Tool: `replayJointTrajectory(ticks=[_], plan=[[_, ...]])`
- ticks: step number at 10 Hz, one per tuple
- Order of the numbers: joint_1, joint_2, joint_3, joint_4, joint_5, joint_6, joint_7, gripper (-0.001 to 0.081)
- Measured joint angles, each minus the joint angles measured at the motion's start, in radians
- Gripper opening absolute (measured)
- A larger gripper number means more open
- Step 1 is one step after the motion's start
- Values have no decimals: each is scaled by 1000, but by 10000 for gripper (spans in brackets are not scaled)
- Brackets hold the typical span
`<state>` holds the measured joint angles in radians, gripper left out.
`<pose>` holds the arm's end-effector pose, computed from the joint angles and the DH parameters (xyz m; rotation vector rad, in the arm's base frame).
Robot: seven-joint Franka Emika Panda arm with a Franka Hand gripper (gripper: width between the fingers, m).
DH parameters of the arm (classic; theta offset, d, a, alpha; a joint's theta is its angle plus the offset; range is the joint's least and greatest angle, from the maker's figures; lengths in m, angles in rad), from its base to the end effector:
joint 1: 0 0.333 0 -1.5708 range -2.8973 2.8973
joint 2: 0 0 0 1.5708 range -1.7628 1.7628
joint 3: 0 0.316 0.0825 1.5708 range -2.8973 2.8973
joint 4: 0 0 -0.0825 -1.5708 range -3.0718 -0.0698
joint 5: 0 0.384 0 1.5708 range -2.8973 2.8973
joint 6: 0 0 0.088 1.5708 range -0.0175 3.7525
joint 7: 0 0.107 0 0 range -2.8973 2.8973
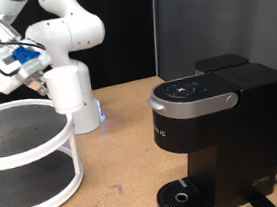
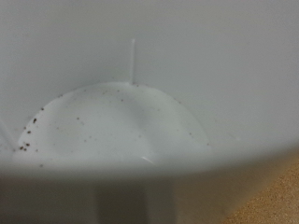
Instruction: Make a cup of coffee with the keurig machine
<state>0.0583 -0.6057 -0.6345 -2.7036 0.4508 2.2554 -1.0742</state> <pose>0.3264 -0.1824 0.3930 -2.5466 -0.3736 -0.6692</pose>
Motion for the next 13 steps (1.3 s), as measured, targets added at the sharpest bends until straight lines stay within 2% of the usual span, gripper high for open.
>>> replayJointTrajectory(ticks=[4, 5, 8, 10, 11, 13], plan=[[116, 81, 56, -4, 95, 148, 44, 68], [132, 103, 58, 5, 104, 159, 46, 68], [131, 107, 44, -8, 104, 144, 38, 68], [142, 147, 36, -26, 112, 161, 31, 68], [158, 180, 36, -36, 132, 197, 19, 68], [217, 257, 30, -44, 229, 285, -45, 68]])
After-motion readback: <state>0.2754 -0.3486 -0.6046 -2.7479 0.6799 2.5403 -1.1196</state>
